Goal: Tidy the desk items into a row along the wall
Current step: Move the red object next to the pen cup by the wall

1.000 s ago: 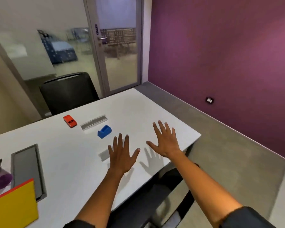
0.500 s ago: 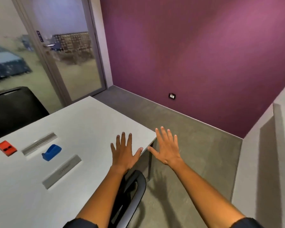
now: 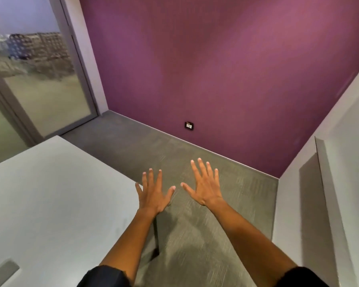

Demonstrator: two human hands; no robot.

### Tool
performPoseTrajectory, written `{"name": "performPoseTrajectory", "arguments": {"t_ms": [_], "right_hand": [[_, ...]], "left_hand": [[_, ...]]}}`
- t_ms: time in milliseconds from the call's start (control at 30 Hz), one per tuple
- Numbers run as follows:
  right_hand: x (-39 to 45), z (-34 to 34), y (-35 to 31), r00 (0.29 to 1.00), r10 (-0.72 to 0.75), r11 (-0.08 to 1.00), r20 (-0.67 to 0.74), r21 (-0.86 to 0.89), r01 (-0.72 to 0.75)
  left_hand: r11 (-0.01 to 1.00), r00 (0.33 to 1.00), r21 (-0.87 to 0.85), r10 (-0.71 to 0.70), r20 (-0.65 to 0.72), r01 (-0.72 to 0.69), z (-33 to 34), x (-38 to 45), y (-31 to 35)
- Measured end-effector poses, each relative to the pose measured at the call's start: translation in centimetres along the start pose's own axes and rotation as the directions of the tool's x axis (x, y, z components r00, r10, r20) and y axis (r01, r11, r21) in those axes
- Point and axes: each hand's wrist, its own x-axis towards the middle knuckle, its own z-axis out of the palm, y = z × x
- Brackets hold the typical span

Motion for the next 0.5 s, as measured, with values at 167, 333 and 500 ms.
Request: {"name": "performPoseTrajectory", "arguments": {"t_ms": [167,333,500], "right_hand": [[8.7,-0.3,4.2,1.000,0.015,0.999,0.005,-0.032,-0.015],[17.1,0.1,7.2,1.000,0.026,1.000,0.009,-0.010,-0.026],[26.9,2.1,9.7,0.999,-0.022,1.000,0.023,0.003,0.022]], "left_hand": [[1.000,1.000,0.013,0.018,-0.004,-0.018,-0.2,8.7,2.5],[0.999,1.000,0.032,0.018,-0.015,-0.018,-0.5,16.5,3.1],[0.999,0.999,0.007,-0.041,0.007,0.041,0.9,25.4,3.4]]}}
